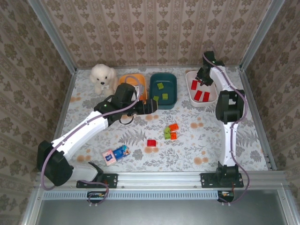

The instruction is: Sort the legos into containers by color

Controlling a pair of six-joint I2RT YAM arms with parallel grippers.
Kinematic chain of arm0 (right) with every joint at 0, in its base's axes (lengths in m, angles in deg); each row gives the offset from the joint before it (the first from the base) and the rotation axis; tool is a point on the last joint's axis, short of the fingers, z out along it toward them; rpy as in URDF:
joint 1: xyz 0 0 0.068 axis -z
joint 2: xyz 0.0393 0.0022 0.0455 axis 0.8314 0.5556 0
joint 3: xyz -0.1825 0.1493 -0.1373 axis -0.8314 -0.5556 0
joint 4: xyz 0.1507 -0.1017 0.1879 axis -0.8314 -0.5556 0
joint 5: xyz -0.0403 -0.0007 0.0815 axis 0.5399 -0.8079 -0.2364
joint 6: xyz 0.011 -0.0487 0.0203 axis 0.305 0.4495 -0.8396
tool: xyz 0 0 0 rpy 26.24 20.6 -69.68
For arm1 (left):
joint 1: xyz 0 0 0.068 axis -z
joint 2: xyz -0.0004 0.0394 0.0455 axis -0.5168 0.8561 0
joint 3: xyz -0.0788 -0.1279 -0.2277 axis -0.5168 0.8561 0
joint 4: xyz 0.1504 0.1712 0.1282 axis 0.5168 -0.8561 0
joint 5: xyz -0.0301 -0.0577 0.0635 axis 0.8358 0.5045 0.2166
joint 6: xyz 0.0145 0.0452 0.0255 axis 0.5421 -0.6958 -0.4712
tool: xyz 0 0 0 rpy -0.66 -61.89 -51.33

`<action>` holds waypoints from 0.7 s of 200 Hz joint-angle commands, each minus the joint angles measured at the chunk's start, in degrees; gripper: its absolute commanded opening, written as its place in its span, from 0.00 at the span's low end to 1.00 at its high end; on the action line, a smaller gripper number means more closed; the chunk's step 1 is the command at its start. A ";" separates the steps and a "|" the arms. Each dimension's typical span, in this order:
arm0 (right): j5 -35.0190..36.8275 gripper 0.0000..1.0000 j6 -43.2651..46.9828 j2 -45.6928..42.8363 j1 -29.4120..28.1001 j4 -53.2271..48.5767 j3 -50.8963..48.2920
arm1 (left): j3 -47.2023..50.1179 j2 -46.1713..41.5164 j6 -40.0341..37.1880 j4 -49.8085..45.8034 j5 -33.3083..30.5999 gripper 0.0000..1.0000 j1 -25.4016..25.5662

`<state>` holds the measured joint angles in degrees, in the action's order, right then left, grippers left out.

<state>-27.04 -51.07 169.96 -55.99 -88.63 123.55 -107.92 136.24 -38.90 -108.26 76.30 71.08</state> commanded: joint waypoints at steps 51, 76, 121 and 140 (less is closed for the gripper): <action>-1.36 0.60 -3.07 3.67 0.36 -5.31 4.18 | -5.46 5.92 -4.39 -3.12 -1.33 0.82 2.19; -2.60 0.72 -1.80 2.39 0.28 -6.22 6.75 | -7.24 9.02 -6.41 -5.32 -1.36 0.81 3.48; -3.62 0.70 1.13 -9.23 -1.14 -4.34 5.44 | -9.88 15.42 -11.25 -9.34 -1.14 0.76 6.71; -3.77 0.66 1.77 -19.66 -3.43 0.93 -5.51 | -10.76 18.25 -13.12 -10.32 -1.23 0.75 8.25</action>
<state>-29.42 -51.20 165.54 -56.45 -91.85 126.06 -116.25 151.72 -47.31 -115.05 75.25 77.49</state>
